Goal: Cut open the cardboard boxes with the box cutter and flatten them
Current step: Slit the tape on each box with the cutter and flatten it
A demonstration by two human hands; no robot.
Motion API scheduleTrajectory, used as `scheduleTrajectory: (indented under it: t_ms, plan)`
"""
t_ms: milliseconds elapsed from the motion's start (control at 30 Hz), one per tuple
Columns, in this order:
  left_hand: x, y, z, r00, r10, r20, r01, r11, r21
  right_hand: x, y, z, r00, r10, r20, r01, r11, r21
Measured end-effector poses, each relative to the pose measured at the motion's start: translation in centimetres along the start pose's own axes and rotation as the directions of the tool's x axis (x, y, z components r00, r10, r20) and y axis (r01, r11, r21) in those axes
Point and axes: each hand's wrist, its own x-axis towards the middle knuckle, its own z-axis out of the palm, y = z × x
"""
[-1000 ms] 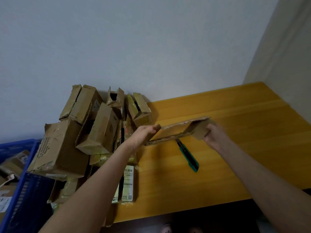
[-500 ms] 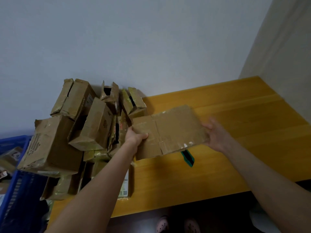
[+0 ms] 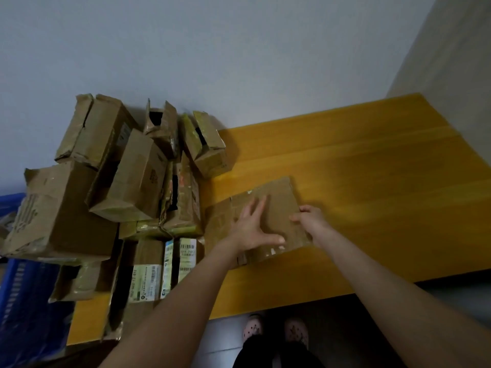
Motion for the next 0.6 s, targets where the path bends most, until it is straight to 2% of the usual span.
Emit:
scheduleTrajectory:
  t_ms: [67, 133, 233, 367, 400, 467, 500, 533, 600]
  plan:
    - [0.4, 0.3, 0.8, 0.993, 0.047, 0.113, -0.061, 0.990, 0.129, 0.4, -0.3, 0.1, 0.999, 0.017, -0.039, -0.016, 0.999, 0.035]
    - [0.6, 0.4, 1.5, 0.985, 0.052, 0.166, -0.095, 0.961, 0.261, 0.9, -0.7, 0.0, 0.997, 0.018, -0.069, -0.013, 0.998, 0.065]
    - [0.6, 0.6, 1.7, 0.992, 0.033, 0.120, -0.076, 0.922, 0.379, 1.1, -1.3, 0.1, 0.998, 0.013, -0.054, -0.006, 0.991, 0.132]
    - [0.9, 0.7, 1.0, 0.996, 0.055, 0.064, -0.074, 0.934, 0.349, 2.0, -1.1, -0.1, 0.996, -0.004, -0.086, 0.022, 0.976, 0.217]
    - [1.0, 0.7, 0.9, 0.995, 0.060, 0.074, -0.083, 0.930, 0.358, 2.5, -0.6, -0.2, 0.991, -0.035, -0.129, 0.055, 0.986, 0.160]
    - [1.1, 0.5, 1.3, 0.992, 0.052, 0.113, -0.092, 0.919, 0.383, 3.9, 0.9, -0.7, 0.967, -0.146, -0.208, 0.119, 0.984, -0.135]
    - [1.1, 0.5, 1.6, 0.991, 0.046, 0.128, -0.094, 0.915, 0.392, 4.3, 1.7, -1.0, 0.957, -0.193, -0.216, 0.126, 0.949, -0.288]
    - [1.2, 0.4, 2.0, 0.991, 0.044, 0.130, -0.091, 0.916, 0.391, 4.6, 2.5, -1.4, 0.955, -0.217, -0.202, 0.123, 0.909, -0.398]
    - [1.6, 0.2, 2.4, 0.994, 0.048, 0.096, -0.080, 0.927, 0.366, 5.2, 4.1, -1.9, 0.973, -0.200, -0.112, 0.119, 0.858, -0.500]
